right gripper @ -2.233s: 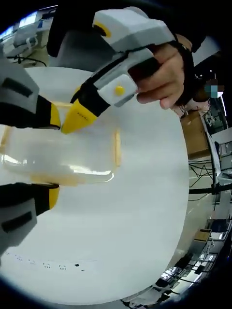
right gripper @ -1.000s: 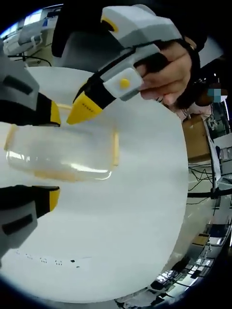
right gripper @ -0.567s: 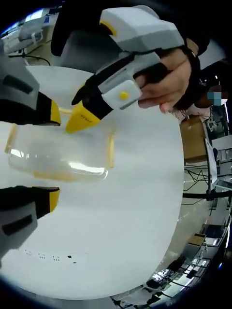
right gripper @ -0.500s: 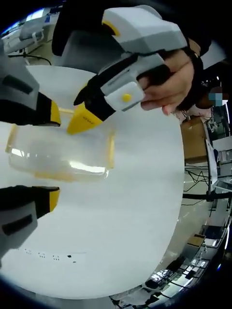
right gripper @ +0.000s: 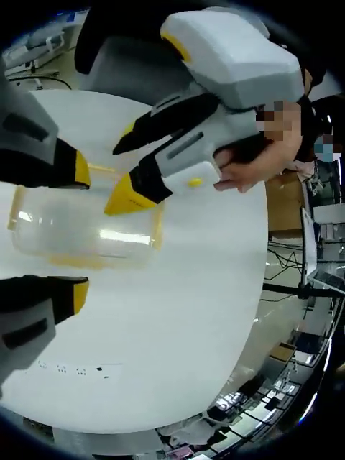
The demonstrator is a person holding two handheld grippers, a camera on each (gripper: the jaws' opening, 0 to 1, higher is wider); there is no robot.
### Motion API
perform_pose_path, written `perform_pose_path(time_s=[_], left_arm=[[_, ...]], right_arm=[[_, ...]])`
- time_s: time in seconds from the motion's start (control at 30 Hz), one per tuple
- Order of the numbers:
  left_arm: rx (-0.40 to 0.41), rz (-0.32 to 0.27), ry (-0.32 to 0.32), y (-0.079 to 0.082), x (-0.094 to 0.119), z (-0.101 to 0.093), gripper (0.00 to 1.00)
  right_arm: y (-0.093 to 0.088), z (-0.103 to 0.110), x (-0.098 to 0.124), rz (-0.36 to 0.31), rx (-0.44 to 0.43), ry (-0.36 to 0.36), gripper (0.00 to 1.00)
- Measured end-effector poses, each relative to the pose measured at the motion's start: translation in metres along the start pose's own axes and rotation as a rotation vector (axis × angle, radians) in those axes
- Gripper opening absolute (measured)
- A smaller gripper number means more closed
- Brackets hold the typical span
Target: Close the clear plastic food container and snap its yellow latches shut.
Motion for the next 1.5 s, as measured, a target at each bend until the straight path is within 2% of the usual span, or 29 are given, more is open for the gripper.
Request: perform_pose_path(time_s=[0.23,0.3,0.4,0.5,0.77,0.83,0.93,1.0,1.03,1.1,1.23,1.5], left_arm=[[0.132,-0.064,-0.031,0.008,0.013,0.016,0.44],[0.137,-0.062,-0.039,0.008,0.014,0.02,0.45],[0.115,-0.026,-0.033,0.004,0.017,0.027,0.44],[0.148,-0.036,-0.041,0.002,0.015,0.035,0.45],[0.216,-0.055,-0.049,-0.004,0.015,0.045,0.44],[0.222,-0.054,-0.047,-0.005,0.016,0.046,0.45],[0.226,-0.046,-0.043,-0.008,0.017,0.047,0.45],[0.229,-0.045,-0.028,-0.008,0.018,0.049,0.44],[0.232,-0.045,-0.021,-0.008,0.019,0.049,0.41],[0.259,-0.049,-0.007,-0.009,0.02,0.05,0.38],[0.3,-0.055,-0.002,-0.009,0.019,0.049,0.46],[0.418,-0.057,0.083,-0.014,0.022,0.056,0.44]], right_arm=[[-0.004,0.017,0.007,-0.015,-0.022,-0.038,0.47],[-0.004,0.017,0.012,-0.026,-0.018,-0.076,0.46],[-0.003,0.017,0.018,-0.046,-0.043,-0.111,0.46],[-0.007,0.021,0.02,-0.039,-0.056,-0.136,0.46],[-0.011,0.036,0.017,-0.045,-0.106,-0.184,0.45],[-0.011,0.037,0.013,-0.049,-0.125,-0.176,0.45],[-0.013,0.034,0.012,-0.021,-0.113,-0.178,0.46],[-0.011,0.031,0.013,-0.032,-0.147,-0.183,0.46],[-0.01,0.032,0.014,-0.03,-0.191,-0.179,0.45],[-0.01,0.031,0.014,-0.03,-0.189,-0.192,0.43],[-0.012,0.029,0.011,-0.033,-0.234,-0.215,0.44],[-0.02,0.009,0.019,-0.061,-0.466,-0.38,0.43]])
Point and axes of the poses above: the point that each gripper's makers call its tool centre point, and the gripper's own axes: x roughly backward along the fingers, z roughly to its left, y roughly out of its top, the point moved 3 cm from there along x, roughly backward along the fingers, and after that the axes turned 12 degrees about -y, right-handed, at the moved point
